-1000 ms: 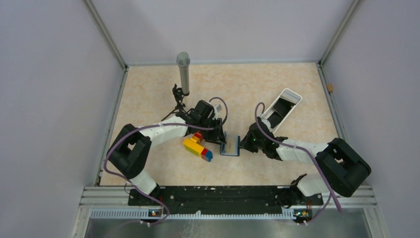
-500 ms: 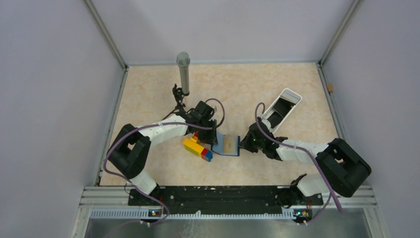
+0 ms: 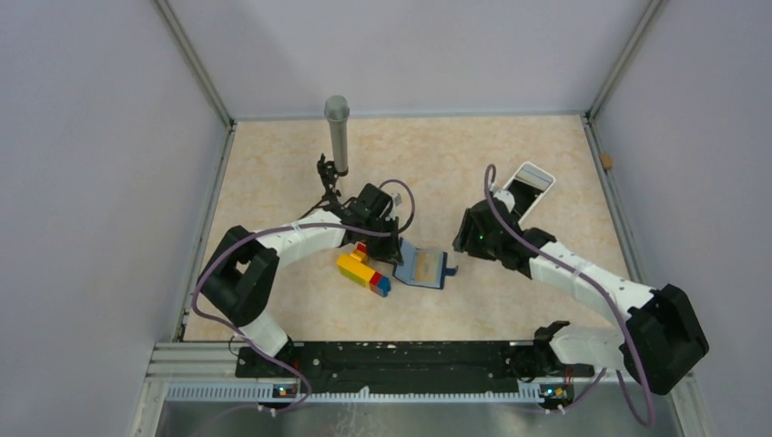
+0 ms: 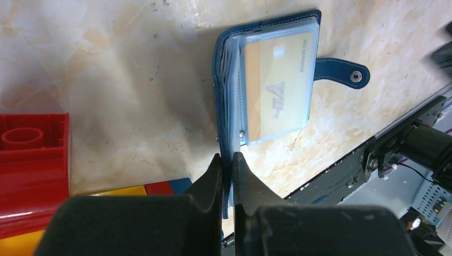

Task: Put the credit cards into the card holder
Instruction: Turn over the card slot in the card holder, then pick up the credit card from the storage box.

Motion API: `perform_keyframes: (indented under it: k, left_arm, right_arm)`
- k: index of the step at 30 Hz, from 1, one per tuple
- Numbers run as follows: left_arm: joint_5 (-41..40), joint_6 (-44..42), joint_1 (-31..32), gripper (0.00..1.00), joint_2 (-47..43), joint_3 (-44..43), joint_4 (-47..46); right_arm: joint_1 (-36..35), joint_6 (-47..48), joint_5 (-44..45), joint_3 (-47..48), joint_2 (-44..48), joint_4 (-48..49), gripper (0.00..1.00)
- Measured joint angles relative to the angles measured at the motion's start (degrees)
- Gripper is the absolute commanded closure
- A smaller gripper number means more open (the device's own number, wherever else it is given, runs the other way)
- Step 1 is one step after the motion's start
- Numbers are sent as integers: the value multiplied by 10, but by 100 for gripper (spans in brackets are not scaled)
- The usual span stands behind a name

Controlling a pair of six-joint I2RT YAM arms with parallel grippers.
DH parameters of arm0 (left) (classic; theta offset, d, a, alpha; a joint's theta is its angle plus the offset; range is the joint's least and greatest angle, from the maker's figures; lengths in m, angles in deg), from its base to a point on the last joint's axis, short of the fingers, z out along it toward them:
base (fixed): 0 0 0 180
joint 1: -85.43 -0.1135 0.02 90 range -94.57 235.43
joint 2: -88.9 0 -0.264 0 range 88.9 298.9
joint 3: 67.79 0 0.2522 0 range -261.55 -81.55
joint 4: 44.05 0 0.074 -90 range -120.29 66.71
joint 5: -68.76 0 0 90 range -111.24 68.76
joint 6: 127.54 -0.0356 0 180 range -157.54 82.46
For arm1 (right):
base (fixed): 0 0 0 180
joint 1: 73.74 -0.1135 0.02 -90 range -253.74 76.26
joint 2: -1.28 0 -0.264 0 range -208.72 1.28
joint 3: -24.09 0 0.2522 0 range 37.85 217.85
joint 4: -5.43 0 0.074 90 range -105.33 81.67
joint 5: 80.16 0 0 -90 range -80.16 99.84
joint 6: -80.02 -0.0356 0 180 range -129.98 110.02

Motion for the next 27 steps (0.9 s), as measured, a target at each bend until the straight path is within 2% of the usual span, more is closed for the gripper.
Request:
perform_keyframes:
  k: [5,11,24,27]
  left_arm:
    - [21,-1,-7,100,5,0,-2]
    - [42,-2,-20,100,11,-9,6]
    - [76,-23,-36,100,37,-34,34]
    - [77,-31,-41,100,37,-34,37]
  right_arm:
    - [66,96,17,106,0,-63,40]
    - [165,188,31,161,-38,-95,39]
    - [234,379,147,290,-224,-96,39]
    - [249,440,144,344,-283,-94,44]
